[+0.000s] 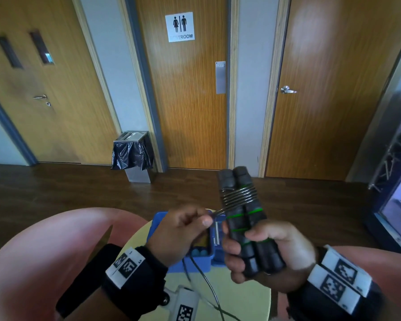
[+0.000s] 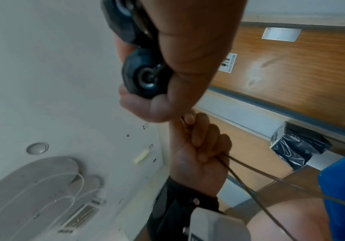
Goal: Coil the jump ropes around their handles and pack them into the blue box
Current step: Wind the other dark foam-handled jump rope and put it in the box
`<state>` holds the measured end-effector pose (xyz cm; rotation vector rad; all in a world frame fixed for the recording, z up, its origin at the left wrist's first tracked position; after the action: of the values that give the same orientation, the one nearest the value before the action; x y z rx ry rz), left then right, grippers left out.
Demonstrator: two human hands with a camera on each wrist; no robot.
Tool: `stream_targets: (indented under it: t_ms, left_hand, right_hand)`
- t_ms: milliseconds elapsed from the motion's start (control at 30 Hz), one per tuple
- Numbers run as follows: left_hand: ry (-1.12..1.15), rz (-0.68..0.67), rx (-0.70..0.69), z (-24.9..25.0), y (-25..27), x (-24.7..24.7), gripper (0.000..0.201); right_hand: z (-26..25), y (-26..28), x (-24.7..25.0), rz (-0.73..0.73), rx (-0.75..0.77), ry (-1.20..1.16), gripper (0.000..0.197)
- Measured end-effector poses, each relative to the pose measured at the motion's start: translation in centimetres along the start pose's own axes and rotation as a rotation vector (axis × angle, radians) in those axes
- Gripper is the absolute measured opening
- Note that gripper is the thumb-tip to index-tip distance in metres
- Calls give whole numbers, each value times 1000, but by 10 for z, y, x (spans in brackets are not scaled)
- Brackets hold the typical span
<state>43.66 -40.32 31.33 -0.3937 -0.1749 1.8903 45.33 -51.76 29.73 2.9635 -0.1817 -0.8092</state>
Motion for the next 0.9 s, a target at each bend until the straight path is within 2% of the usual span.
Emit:
stream_targets:
  t_ms: [67,167,233,267,300,367,467,500,567,600,667,767,833,900]
  left_hand:
    - [-62,-52,25,-9,3,7,22]
    - [-10,-121,32,-8,-2,12,23]
    - [-14,-185,81,-6,-6,4,41]
    - [-56,-224,110,-2,-8,-1,39]
    - [-130,-274,151,2,-8,-6,25]
    - [-349,-384,180,14,-9,-15,16]
    - [-669,-483,244,9,-8,-16,25]
    - [-788,-520,216,5,-8,-20,29]
    - [-1029,-559,85,4,-5,-36,35]
    - [-1109,-509,8,7,-5,-40,35]
    - [-1141,-303,-45,10,-2,-34,32]
    - [-1008,-55,-43,4,13,-22,23]
    - [-925,55,-80,4,22,-20,24]
    - [-809,135,-58,-2,28,-13,21]
  right_hand:
    - [-3,5,-7,-54,10,43,34]
    - [0,6,-19,-131,26,105,32]
    - [3,4,-23,-155,22,185,29]
    - [4,3,-25,-159,10,258,27]
    - [6,2,-23,-143,-20,374,24]
    - [10,4,-17,-92,-120,756,21]
    - [11,9,-5,-77,-276,1712,22]
    - [10,8,-2,-46,-301,1927,23]
    - [11,2,7,75,-291,2129,26]
    - [9,-3,12,152,-269,2187,29]
    - [1,-11,26,311,-219,2254,42]
    - [-15,-18,47,502,-190,2289,67]
    - [-24,-19,56,606,-176,2267,72]
    - [-34,-21,57,680,-130,2260,72]
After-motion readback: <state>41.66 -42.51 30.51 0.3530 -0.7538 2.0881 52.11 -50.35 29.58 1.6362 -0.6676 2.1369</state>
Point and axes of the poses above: each hand's wrist, its own y-axis away from the middle knuckle, its own x-axis out of the back of the hand, z = x × y, the point moved 10 cm from there along -y, towards the middle knuckle, and after that the axes turned 13 degrees about y, right-handed, at the moved point
